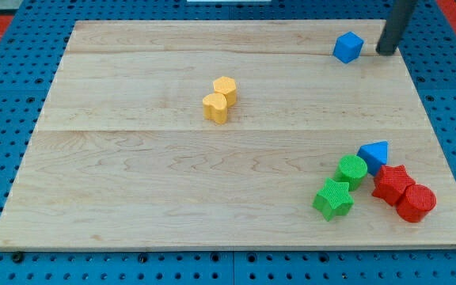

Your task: Move the blue cube closer towards the green circle

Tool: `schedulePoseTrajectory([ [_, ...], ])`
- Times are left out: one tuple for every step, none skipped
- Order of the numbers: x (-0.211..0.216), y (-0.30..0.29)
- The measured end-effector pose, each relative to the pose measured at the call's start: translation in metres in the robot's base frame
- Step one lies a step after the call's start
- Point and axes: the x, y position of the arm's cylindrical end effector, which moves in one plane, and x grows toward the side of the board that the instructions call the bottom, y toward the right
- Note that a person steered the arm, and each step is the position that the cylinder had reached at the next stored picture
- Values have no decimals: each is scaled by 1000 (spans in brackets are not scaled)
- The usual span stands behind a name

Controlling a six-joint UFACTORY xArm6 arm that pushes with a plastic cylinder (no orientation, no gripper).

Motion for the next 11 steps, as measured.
schedulePoseTrajectory([
  [-9,-55],
  [43,-92],
  [103,-117],
  [157,-118],
  [188,-112],
  [154,-118],
  [175,-151],
  [210,-151],
  [202,-183],
  [133,-215],
  [70,-237],
])
